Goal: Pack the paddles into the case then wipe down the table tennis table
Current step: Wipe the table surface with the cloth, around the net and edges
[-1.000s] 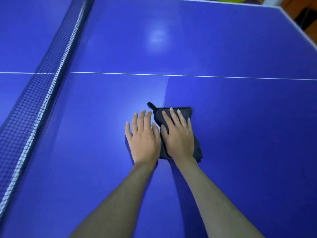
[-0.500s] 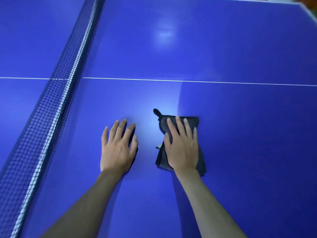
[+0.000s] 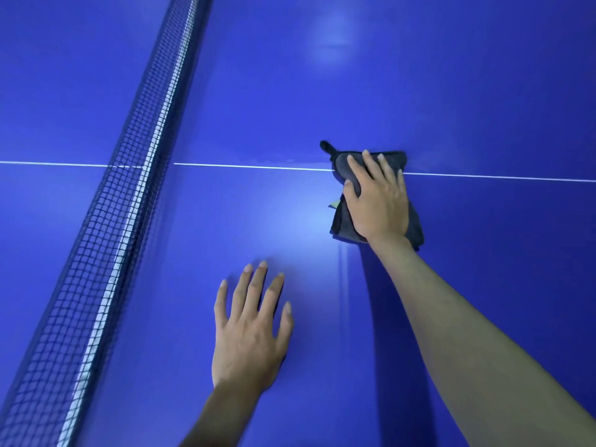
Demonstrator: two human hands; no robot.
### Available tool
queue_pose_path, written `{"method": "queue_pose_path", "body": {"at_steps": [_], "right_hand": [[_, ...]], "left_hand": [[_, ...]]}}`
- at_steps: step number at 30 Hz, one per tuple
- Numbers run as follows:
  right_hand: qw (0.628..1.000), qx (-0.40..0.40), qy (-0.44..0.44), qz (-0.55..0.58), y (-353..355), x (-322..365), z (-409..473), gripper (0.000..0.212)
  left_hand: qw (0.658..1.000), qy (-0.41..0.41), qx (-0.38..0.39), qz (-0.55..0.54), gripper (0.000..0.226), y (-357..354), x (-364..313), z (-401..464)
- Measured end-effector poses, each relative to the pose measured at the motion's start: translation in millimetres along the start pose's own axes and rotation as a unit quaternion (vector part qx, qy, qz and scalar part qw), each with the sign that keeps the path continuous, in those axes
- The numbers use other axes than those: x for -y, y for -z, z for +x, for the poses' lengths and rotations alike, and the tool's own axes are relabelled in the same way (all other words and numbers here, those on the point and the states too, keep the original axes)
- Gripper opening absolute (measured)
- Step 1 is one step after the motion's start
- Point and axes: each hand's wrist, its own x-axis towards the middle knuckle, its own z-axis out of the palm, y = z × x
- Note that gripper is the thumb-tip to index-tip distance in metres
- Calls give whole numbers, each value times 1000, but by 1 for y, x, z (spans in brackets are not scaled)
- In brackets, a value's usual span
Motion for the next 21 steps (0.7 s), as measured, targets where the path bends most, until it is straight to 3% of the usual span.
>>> {"method": "queue_pose_path", "body": {"at_steps": [7, 14, 21], "right_hand": [[1000, -2, -14, 20, 3, 13, -38, 51], [1000, -13, -6, 9, 16, 59, -183, 52], [999, 30, -18, -3, 35, 104, -322, 56]], "left_hand": [[1000, 0, -6, -6, 54, 1, 0, -1], [998, -14, -32, -50, 54, 4, -1, -5], [982, 12, -81, -172, 48, 23, 16, -14]]}}
